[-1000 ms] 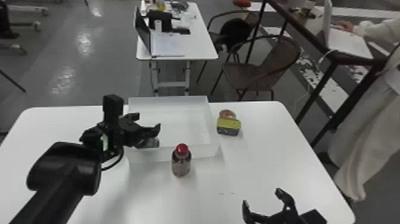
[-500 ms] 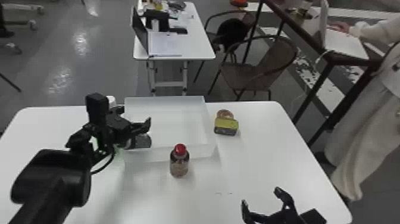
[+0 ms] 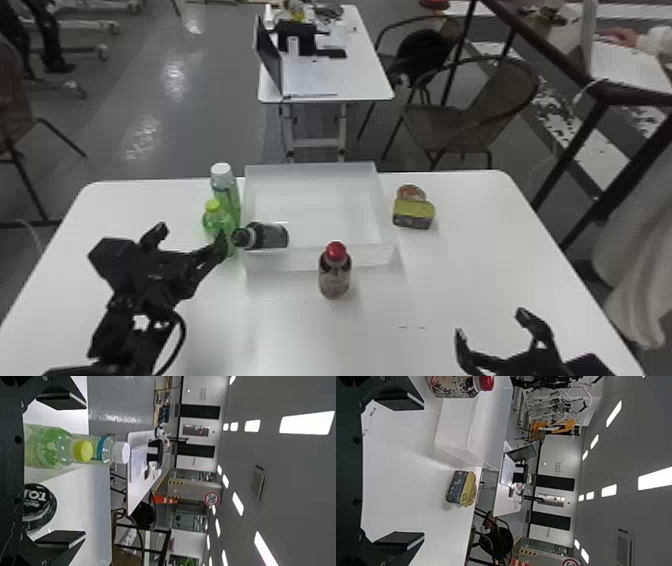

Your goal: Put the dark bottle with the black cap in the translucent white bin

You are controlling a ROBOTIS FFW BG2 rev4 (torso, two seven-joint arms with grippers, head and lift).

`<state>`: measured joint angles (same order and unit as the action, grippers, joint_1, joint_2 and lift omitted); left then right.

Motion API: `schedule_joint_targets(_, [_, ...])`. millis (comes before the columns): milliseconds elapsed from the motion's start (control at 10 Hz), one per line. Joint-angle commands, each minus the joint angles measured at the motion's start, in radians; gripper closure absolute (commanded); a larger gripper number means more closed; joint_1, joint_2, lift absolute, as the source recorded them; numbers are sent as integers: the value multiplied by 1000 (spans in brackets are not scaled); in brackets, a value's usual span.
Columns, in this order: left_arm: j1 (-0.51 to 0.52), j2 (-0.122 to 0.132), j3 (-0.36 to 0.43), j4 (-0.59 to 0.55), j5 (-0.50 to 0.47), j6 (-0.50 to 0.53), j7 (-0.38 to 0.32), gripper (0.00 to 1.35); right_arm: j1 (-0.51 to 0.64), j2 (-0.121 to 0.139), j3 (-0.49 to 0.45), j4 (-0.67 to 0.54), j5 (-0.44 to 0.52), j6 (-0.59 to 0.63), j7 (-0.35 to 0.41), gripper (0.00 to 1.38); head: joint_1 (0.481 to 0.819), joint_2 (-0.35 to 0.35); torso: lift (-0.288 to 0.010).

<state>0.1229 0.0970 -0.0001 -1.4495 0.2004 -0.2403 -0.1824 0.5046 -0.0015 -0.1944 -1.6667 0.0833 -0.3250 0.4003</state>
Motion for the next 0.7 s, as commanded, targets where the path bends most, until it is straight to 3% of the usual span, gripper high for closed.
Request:
schedule_joint_targets(0, [129, -23, 25, -65, 43, -82, 41, 153, -1, 2, -13, -11, 4, 1, 0, 139, 695, -18, -11])
schedule_joint_targets(400, [273, -100, 51, -81, 30, -154, 86, 153, 5, 2, -37, -53, 13, 3, -29, 139, 695, -3, -11])
schedule_joint_targets(600, [302, -100, 61, -98, -6, -159, 87, 153, 28, 2, -37, -67, 12, 6, -48, 139, 695, -10, -11])
